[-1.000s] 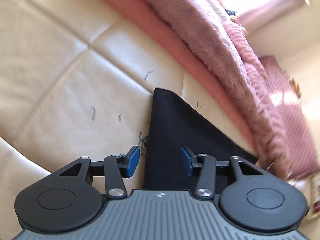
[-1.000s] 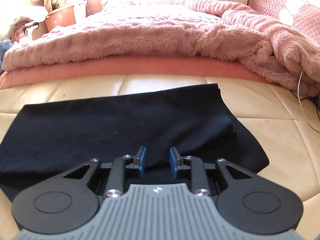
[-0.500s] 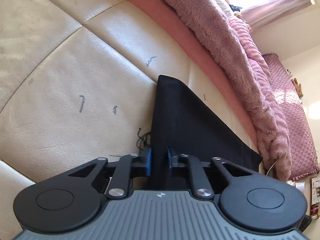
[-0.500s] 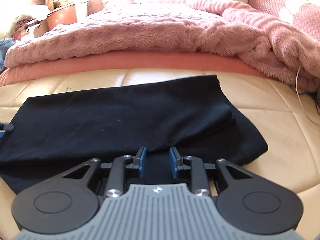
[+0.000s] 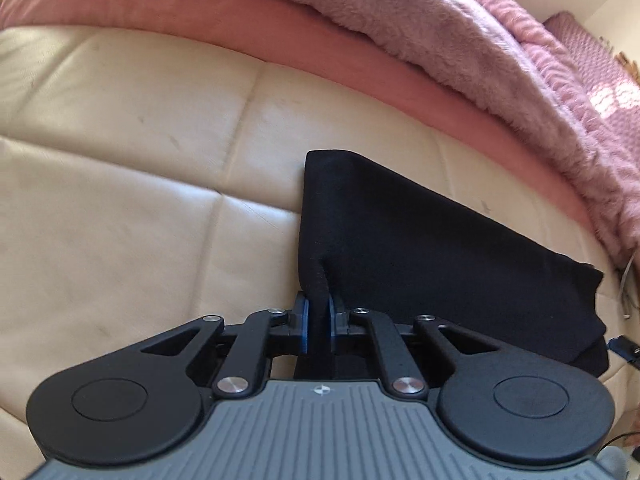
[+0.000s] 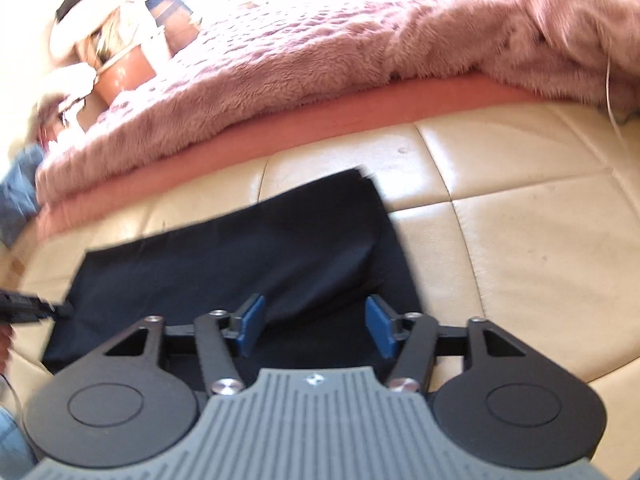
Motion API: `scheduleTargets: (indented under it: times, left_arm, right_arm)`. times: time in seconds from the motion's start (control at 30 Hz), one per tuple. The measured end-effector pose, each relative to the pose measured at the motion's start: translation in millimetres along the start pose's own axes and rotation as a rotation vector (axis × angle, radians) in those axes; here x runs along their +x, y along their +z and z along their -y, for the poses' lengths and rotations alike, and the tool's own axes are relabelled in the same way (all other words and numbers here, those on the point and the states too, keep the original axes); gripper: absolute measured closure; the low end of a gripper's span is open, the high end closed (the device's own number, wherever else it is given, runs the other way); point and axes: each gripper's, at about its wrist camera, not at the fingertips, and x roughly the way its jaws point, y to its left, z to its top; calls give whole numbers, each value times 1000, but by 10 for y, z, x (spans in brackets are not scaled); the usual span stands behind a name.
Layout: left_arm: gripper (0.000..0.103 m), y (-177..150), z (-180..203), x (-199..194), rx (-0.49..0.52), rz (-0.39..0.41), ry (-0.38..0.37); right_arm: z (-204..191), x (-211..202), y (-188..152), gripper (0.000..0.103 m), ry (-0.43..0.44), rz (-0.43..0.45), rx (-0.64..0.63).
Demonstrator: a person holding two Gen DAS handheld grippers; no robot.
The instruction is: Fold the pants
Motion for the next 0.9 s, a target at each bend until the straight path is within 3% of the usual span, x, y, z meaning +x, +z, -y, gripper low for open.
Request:
scheduleTargets:
  times: [0.23, 0.33, 0.5, 0.63, 0.67, 0.7, 0.77, 0.9]
  left_arm:
    - [93, 216, -62, 2, 45, -20, 92]
    - [93, 225, -18, 24, 67, -25, 110]
    - [93, 240, -51, 45, 48, -26, 96]
    - [93, 261, -36, 60, 44, -22, 99]
    - [92, 259, -30, 57, 47, -22, 101]
    - [92, 257, -31, 51, 49, -22, 102]
    - [92, 255, -29, 43, 47, -21, 103]
    - [92, 242, -19, 36, 50, -16, 106]
  right_arm:
    - [431, 538, 240, 37, 184, -177, 243]
    - [557, 692, 266, 39, 247, -190, 331]
    - [584, 804, 316, 39, 303, -240, 375]
    - [503, 886, 356, 42, 297, -259, 359]
    - [486, 919, 352, 52, 295, -266, 357]
    - [472, 957, 342, 68, 288, -277, 360]
    - [499, 1039, 318, 82, 277, -277, 386]
    - [566, 1001, 297, 90, 305, -274, 432]
